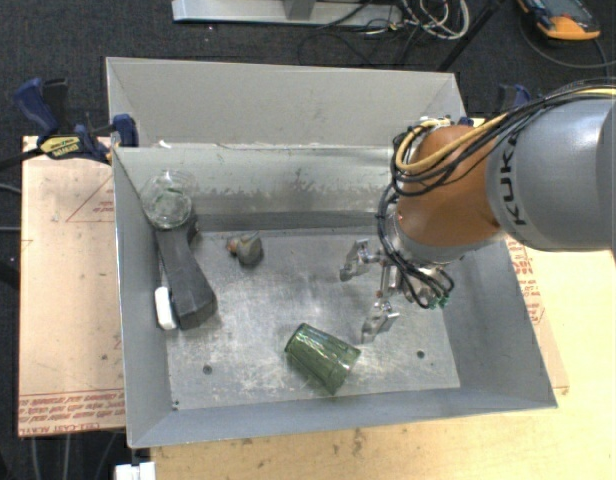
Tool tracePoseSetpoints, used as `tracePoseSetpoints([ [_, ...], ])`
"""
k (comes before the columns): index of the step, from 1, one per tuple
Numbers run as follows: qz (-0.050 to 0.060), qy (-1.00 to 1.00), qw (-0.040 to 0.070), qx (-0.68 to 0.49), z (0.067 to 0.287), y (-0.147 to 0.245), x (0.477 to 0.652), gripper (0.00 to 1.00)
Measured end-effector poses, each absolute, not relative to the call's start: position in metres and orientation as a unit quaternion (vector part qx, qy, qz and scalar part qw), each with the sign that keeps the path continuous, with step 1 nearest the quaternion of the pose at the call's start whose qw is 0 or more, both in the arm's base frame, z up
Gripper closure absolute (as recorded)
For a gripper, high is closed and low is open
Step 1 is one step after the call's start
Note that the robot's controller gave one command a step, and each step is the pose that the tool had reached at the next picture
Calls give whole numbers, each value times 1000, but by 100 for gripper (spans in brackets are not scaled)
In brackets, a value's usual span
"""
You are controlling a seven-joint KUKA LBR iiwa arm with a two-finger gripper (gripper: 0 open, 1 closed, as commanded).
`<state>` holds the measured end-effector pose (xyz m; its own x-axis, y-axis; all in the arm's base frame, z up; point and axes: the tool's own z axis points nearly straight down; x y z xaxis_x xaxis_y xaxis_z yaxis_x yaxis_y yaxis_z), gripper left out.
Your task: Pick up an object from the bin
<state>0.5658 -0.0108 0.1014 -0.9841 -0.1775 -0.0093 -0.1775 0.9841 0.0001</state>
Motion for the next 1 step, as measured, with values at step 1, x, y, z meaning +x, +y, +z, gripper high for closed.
tracePoseSetpoints([
  [1,0,995,4,-96,86,-12,569,0],
])
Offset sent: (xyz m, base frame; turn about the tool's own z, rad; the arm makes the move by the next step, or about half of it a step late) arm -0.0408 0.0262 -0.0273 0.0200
